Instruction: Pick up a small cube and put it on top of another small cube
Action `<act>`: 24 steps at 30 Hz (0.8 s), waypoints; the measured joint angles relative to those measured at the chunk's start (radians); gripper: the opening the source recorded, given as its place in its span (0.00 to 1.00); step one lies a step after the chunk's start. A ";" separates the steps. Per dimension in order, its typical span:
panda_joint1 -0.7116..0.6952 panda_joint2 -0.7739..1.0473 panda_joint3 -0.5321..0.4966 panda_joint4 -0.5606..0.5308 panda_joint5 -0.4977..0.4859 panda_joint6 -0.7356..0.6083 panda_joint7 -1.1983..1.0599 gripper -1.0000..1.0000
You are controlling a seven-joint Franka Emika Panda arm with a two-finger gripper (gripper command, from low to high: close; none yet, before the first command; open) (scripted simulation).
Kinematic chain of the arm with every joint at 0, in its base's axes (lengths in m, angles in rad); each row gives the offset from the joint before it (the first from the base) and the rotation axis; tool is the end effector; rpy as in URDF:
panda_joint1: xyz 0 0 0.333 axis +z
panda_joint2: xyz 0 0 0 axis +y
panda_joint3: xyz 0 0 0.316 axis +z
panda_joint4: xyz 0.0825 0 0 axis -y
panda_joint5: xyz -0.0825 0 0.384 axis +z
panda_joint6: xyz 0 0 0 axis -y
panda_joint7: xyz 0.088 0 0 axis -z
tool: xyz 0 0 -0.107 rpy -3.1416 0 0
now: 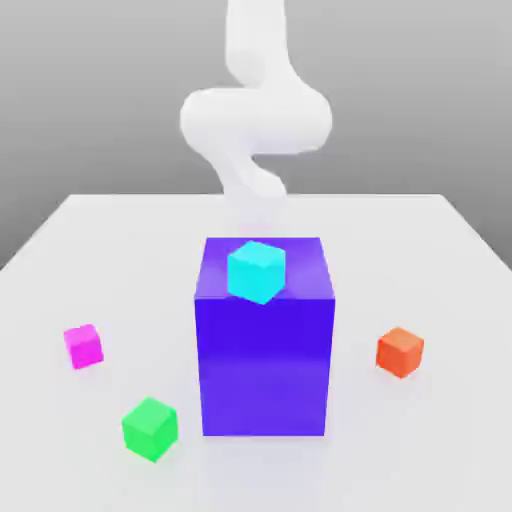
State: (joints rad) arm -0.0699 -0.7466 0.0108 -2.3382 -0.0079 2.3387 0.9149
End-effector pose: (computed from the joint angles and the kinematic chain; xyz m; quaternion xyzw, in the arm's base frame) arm 0.3683 -0.0205 0.6767 -0.8235 0.4344 -0.3351 0.1445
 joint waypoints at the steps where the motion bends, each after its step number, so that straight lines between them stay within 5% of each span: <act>1: -0.031 0.023 0.005 -0.016 -0.003 0.016 0.049 0.50; 24: -0.630 0.515 0.029 -0.365 -0.064 0.367 1.096 0.50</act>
State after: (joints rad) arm -0.7003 -0.2318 0.0399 -2.7032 -0.0720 2.7053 2.0107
